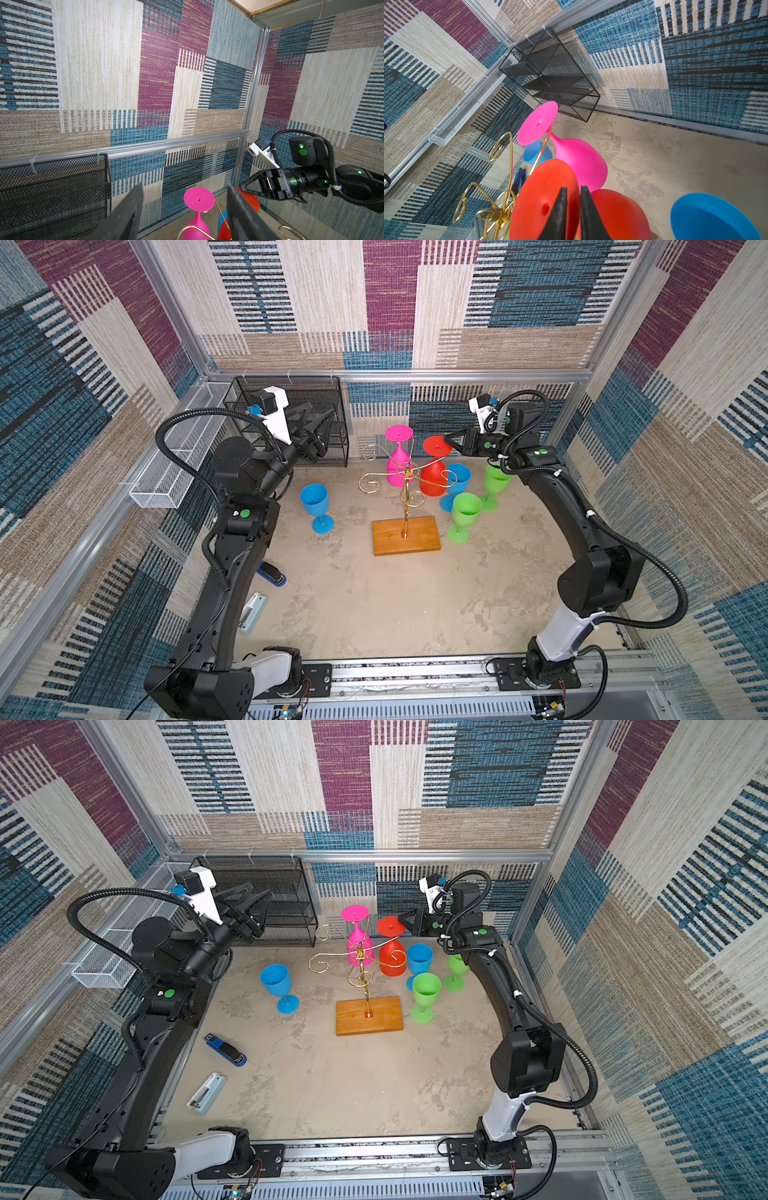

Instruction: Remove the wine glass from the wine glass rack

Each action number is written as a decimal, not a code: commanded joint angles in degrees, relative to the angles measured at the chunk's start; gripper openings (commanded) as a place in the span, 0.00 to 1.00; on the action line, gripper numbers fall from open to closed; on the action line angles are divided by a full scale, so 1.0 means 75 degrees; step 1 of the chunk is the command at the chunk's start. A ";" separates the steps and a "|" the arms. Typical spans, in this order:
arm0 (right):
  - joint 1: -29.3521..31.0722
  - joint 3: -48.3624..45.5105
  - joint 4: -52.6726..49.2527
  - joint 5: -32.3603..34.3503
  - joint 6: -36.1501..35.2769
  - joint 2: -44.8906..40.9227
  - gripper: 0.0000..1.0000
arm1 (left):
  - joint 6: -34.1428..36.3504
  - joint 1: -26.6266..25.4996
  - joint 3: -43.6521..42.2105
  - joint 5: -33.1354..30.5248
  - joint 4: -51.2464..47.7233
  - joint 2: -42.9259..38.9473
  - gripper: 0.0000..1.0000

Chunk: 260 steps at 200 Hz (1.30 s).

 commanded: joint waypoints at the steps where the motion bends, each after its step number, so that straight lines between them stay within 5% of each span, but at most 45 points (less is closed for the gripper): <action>1: -0.0036 -0.0054 0.0231 -0.0100 0.0167 -0.0126 0.22 | 0.0147 0.0013 -0.0015 -0.0062 0.0265 -0.0051 0.66; 10: -0.0057 -0.0119 0.0252 -0.0040 0.0199 -0.0211 0.34 | 0.0130 0.0014 -0.0024 -0.0063 0.0284 -0.0052 0.66; 46: -0.0145 -0.0332 0.0374 -0.0062 0.0314 -0.0413 0.51 | 0.0118 0.0010 -0.0038 -0.0062 0.0313 -0.0066 0.66; 133: 0.0028 -0.0446 0.0369 -0.0652 0.0452 -0.0216 0.55 | 0.0062 0.0014 -0.0073 -0.0057 0.0383 -0.0109 0.66; 184: 0.0086 -0.0369 0.0313 -0.0583 0.0454 -0.0194 0.32 | 0.0060 0.0012 -0.0073 -0.0062 0.0388 -0.0131 0.66; 260: 0.0067 -0.0397 0.0417 -0.0513 0.0629 -0.0224 0.17 | 0.0083 0.0014 -0.0085 -0.0063 0.0425 -0.0173 0.66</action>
